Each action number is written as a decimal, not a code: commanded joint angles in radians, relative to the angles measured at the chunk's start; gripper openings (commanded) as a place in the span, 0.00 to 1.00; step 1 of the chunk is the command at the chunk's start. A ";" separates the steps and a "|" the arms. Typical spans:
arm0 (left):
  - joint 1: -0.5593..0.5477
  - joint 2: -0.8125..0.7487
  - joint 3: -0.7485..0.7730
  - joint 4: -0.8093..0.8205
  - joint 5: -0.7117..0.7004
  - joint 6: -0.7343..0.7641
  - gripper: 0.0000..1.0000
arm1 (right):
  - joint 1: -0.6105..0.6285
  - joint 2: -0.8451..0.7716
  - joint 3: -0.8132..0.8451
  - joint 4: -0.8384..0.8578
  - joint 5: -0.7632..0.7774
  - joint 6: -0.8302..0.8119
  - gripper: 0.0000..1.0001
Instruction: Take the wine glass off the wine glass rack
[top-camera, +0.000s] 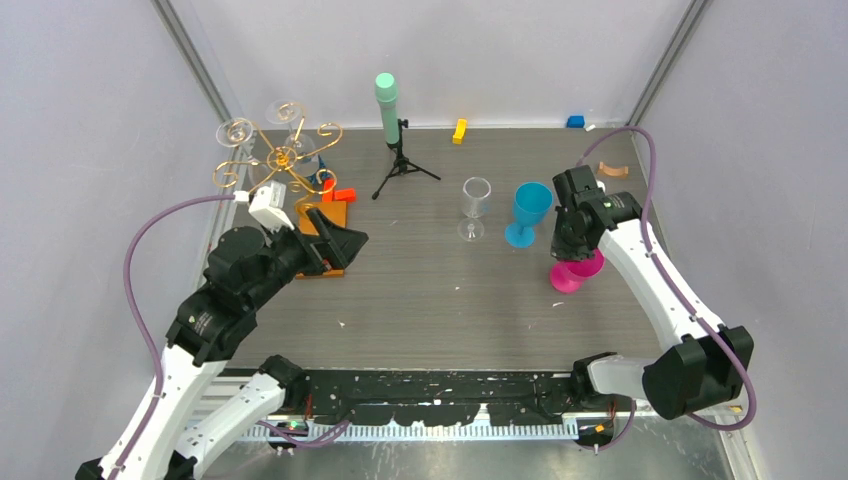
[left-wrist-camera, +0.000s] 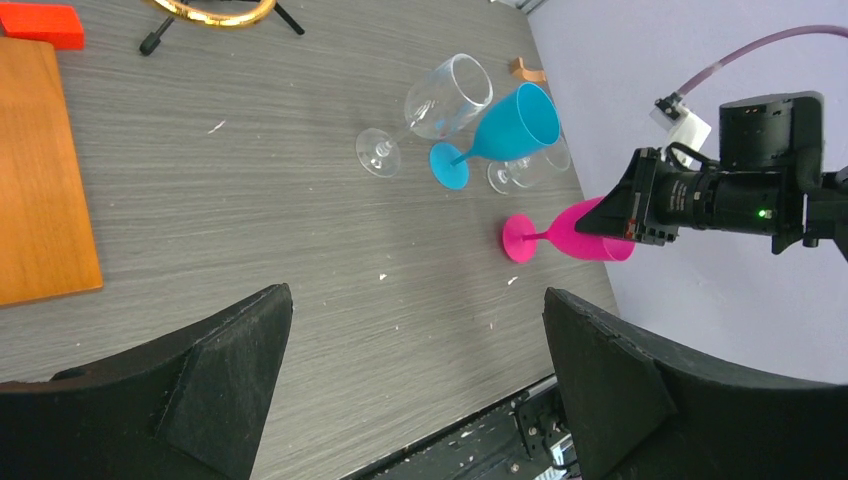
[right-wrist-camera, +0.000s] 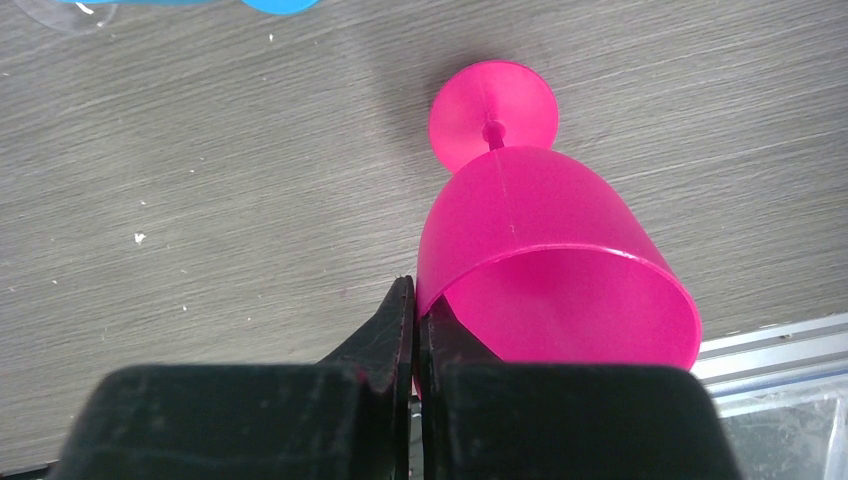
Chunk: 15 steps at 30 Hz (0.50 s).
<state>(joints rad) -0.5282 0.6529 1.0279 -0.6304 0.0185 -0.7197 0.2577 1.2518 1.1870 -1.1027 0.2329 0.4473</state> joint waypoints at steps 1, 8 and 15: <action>-0.001 0.038 0.081 0.024 -0.052 0.030 1.00 | -0.006 0.024 -0.025 0.047 -0.034 0.012 0.06; -0.001 0.078 0.169 -0.088 -0.107 0.063 1.00 | -0.008 0.064 -0.032 0.047 0.046 0.030 0.09; -0.001 0.044 0.177 -0.061 -0.206 0.071 1.00 | -0.008 0.052 0.011 0.031 0.065 0.030 0.27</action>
<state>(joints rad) -0.5282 0.7189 1.1641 -0.7017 -0.0860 -0.6720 0.2543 1.3075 1.1618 -1.0657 0.2577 0.4717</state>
